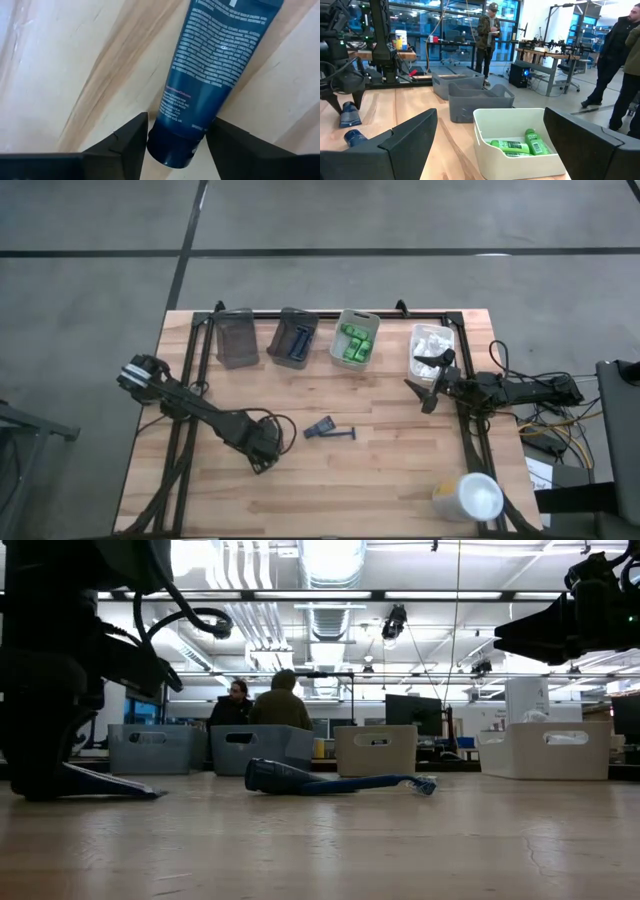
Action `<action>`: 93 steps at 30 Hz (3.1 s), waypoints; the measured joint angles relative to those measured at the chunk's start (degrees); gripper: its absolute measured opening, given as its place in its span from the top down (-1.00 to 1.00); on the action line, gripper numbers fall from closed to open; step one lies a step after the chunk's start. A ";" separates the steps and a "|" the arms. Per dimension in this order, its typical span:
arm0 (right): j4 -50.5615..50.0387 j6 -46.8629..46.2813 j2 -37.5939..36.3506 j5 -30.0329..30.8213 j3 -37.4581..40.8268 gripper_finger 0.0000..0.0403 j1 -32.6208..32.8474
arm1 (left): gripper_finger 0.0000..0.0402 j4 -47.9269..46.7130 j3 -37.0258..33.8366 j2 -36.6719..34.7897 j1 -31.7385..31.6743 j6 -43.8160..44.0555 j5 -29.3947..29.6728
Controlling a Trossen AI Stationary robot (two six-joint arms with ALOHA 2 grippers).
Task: Pick & Place Travel size toiletries
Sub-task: Put the blue shave cream into the left black bin
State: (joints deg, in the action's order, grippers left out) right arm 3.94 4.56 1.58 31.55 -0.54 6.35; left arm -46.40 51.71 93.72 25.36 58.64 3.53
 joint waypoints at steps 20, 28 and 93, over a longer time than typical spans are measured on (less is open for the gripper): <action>-0.02 -0.02 0.00 0.00 0.00 -0.81 0.00 | 0.27 2.82 0.01 -0.09 -2.88 -4.94 -0.92; -0.02 -0.02 -0.01 0.00 0.00 -0.81 -0.01 | 0.27 5.00 0.74 -3.38 -8.00 -5.85 -1.46; -0.02 0.11 0.02 0.00 0.00 -0.80 -0.02 | 0.28 -8.09 1.43 -29.71 -63.68 -21.59 12.60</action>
State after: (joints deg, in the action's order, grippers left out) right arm 3.92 4.67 1.61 31.55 -0.54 6.33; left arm -54.49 53.15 64.00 -38.31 37.05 16.12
